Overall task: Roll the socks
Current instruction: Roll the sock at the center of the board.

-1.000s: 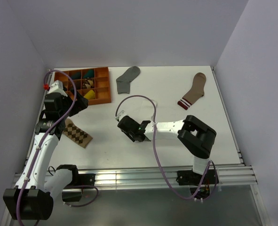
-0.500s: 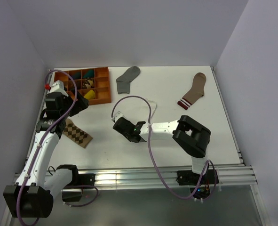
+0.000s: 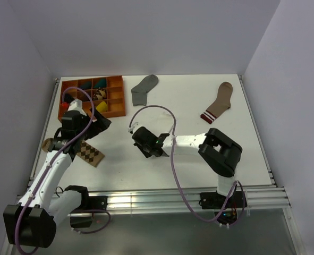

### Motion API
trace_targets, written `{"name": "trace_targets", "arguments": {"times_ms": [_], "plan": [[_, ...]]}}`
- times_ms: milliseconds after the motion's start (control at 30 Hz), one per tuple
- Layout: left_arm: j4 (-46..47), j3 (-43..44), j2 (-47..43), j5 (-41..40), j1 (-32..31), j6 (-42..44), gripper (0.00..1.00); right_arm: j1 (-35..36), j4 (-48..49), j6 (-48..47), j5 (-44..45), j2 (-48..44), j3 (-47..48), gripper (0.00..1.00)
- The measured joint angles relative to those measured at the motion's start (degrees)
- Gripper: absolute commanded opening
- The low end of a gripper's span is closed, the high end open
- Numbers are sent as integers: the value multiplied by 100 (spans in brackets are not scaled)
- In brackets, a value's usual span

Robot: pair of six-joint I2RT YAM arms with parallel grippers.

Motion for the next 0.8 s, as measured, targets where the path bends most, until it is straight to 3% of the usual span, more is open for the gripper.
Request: {"name": "trace_targets", "arguments": {"times_ms": [233, 533, 800], "plan": [[542, -498, 131, -31, -785, -605, 90, -977, 863, 590, -2164, -339, -616, 0], [1364, -734, 1314, -291, -2028, -1228, 82, -2234, 1952, 1589, -4876, -50, -1123, 0], [1980, -748, 1982, -490, -2518, -1759, 72, -2791, 2616, 2304, -6116, 391, -1272, 1]]}}
